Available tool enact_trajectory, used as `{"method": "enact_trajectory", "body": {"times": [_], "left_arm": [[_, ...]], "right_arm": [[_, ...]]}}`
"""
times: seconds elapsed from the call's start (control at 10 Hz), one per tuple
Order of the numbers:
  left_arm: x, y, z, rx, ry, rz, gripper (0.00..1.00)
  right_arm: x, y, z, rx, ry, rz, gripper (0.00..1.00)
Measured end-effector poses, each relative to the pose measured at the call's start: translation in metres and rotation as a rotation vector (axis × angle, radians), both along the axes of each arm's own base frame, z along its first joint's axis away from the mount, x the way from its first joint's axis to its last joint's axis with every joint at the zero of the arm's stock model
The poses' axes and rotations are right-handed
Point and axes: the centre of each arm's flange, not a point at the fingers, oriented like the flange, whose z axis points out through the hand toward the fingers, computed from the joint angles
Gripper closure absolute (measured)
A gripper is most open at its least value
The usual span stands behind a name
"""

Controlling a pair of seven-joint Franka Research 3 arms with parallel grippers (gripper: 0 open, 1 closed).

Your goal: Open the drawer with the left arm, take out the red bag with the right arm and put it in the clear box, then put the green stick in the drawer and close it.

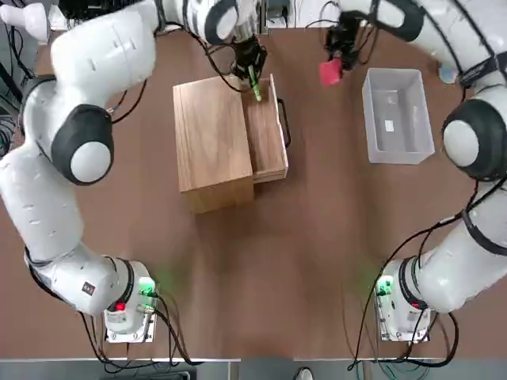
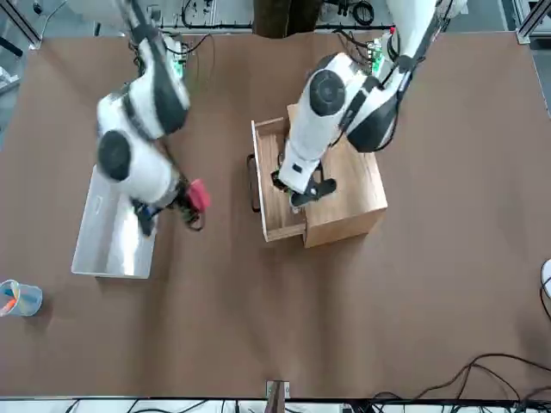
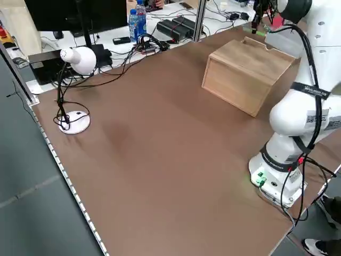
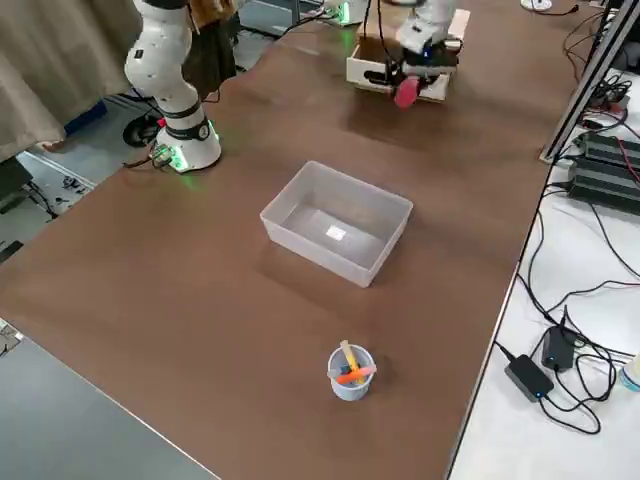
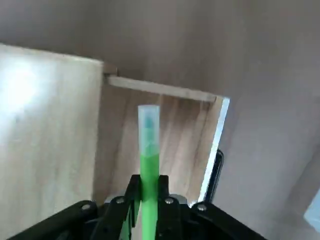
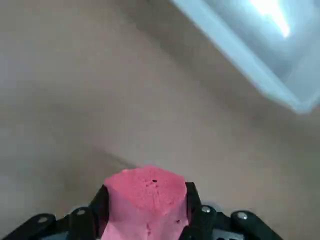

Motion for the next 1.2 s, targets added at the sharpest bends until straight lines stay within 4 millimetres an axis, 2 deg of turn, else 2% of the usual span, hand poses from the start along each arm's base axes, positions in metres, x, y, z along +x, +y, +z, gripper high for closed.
{"method": "enact_trajectory", "body": {"times": [0.1,0.2,0.4,0.6,0.8,1.0,1.1,1.2], "left_arm": [[-0.007,-0.009,-0.007,0.011,-0.001,-0.020,0.82],[-0.013,-0.015,-0.010,0.016,0.002,-0.033,0.82],[-0.023,-0.023,-0.020,0.038,0.011,-0.059,0.81],[-0.028,-0.027,-0.029,0.054,0.014,-0.075,0.75],[-0.022,-0.020,-0.025,0.061,0.007,-0.068,0.47],[-0.010,0.002,-0.004,0.086,-0.009,-0.085,0.18],[0.000,0.023,0.016,0.094,-0.023,-0.102,0.09],[0.008,0.047,0.038,0.100,-0.044,-0.114,0.09]], "right_arm": [[0.011,-0.050,-0.004,0.026,-0.011,0.121,0.37],[0.017,-0.090,-0.010,0.031,-0.022,0.259,0.37],[0.025,-0.143,-0.019,0.017,-0.039,0.515,0.37],[0.037,-0.189,-0.045,0.023,-0.081,0.700,0.37],[0.047,-0.227,-0.091,0.036,-0.098,0.830,0.37],[0.051,-0.247,-0.125,0.045,-0.105,0.920,0.37],[0.050,-0.260,-0.136,0.055,-0.095,0.933,0.35],[0.048,-0.271,-0.142,0.061,-0.090,0.938,0.32]]}}
